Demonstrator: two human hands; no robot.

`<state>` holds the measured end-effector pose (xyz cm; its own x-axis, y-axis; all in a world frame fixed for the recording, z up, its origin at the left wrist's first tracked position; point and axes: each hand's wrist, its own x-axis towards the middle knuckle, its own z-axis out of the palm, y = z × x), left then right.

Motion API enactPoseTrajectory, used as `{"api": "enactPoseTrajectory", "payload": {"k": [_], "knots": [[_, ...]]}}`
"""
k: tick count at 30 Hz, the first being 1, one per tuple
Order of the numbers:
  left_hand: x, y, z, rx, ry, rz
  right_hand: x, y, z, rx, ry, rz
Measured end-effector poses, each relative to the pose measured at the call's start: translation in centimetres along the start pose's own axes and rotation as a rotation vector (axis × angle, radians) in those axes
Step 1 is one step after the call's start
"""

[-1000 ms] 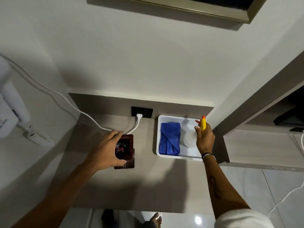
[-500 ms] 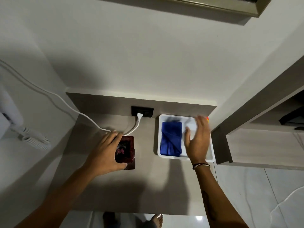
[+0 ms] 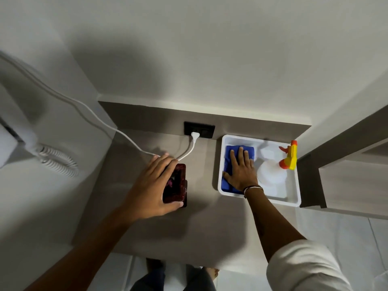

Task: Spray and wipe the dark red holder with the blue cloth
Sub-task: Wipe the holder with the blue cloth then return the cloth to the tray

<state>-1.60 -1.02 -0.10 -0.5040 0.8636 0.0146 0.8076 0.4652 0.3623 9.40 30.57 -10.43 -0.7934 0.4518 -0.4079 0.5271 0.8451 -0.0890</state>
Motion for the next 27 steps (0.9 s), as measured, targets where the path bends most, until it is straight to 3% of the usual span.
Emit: {"api": "enactPoseTrajectory", "payload": {"k": [17,19,22,24,27], "knots": [[-0.2,-0.3,0.7,-0.109,0.071,-0.036,0.7,0.8,1.9,0.101,0.113,0.021],[-0.3,-0.4,0.3,-0.170,0.084,-0.070,0.5,0.8,1.0,0.237,0.143,0.034],[-1.4,-1.3,-0.7,-0.283,0.118,-0.120,-0.9,0.1,-2.3,0.656,0.211,0.184],[-2.6,-2.7,-1.1,-0.375,0.128,-0.112,-3.1,-1.0,-4.0,0.850,0.326,0.261],[-4.0,-4.7,-1.1,-0.499,0.139,-0.123,-7.6,-3.9,-4.3,0.997,0.509,0.231]]}}
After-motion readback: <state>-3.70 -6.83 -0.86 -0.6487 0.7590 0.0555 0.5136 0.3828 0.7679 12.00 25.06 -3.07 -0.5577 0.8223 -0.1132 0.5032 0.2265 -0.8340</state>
